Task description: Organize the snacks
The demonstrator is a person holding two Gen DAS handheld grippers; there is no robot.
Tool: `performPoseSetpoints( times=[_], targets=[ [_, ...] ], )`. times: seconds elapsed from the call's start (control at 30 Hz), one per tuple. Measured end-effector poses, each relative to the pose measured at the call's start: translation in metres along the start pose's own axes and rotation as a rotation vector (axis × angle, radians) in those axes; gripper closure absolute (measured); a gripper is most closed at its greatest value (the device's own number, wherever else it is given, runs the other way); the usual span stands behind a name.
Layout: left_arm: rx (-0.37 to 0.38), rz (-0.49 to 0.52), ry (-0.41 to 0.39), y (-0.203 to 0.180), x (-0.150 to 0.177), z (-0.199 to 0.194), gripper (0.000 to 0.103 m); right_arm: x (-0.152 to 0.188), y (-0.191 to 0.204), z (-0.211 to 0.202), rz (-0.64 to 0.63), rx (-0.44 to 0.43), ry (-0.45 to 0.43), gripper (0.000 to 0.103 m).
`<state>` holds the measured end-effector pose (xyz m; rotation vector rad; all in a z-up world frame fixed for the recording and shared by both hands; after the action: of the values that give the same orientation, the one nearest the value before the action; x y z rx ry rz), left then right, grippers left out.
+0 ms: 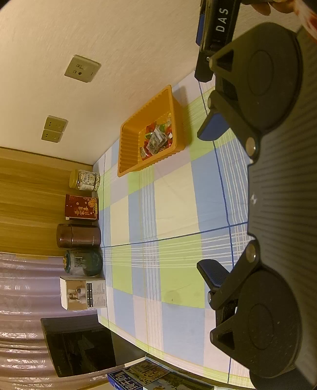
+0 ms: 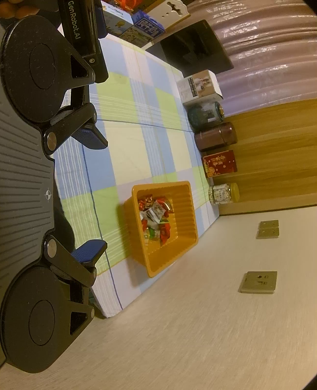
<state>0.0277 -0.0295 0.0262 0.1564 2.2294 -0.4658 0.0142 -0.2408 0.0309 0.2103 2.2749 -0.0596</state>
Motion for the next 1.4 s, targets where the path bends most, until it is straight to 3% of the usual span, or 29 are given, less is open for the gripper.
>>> performPoseSetpoints(
  times=[1.4],
  targets=[
    [0.004, -0.006, 0.004, -0.0022, 0.0033, 0.0029, 0.0, 0.0012, 0.001, 0.0009, 0.0, 0.001, 0.003, 0.022]
  ],
)
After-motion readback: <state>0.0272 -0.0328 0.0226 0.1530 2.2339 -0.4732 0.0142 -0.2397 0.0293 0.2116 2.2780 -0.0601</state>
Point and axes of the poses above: each gripper's, at about its wrist camera, not at the fingertips, and z roughly the way its jaws point, y to its left, x to its underside, the point moved 1 cm from there along z, roughly the way its jaws point, and after that the axes turned 14 degrees about x, right-handed, at the moved point
